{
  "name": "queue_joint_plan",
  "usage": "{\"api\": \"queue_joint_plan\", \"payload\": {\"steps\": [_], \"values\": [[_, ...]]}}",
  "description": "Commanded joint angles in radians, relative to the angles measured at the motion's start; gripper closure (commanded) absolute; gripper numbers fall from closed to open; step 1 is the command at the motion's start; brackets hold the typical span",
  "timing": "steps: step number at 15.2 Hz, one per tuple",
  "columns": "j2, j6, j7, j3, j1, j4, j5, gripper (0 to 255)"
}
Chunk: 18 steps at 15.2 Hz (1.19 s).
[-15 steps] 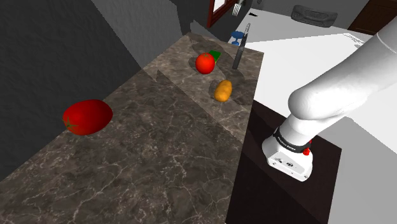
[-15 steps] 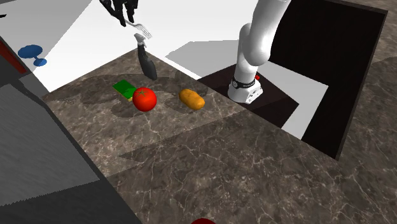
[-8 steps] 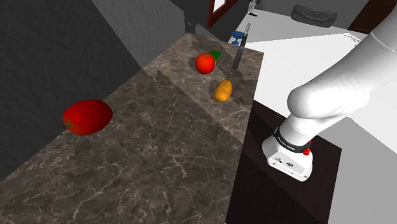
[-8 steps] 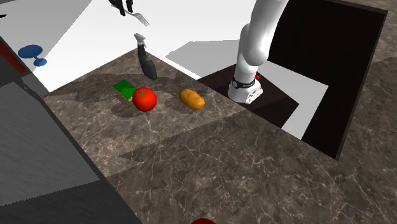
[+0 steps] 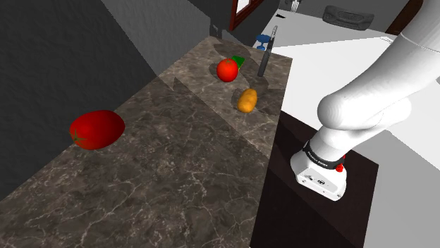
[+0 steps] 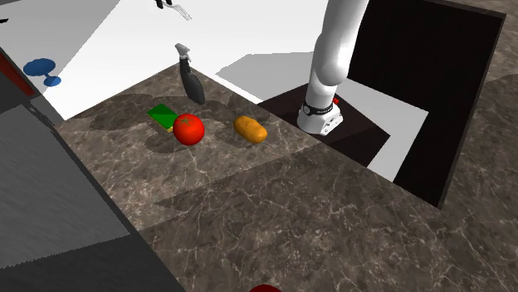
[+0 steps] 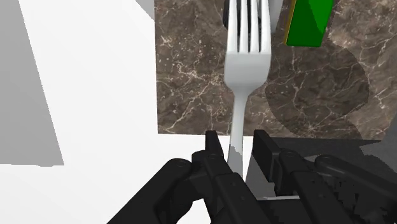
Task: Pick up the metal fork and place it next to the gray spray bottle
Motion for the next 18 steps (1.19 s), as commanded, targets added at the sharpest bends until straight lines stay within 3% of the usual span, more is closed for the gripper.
{"api": "queue_joint_plan", "payload": {"steps": [1, 18], "values": [[0.008, 0.024, -0.012, -0.006, -0.006, -0.014, 0.001, 255], [-0.003, 0.254, 0.005, -0.008, -0.007, -0.256, -0.005, 255]]}}
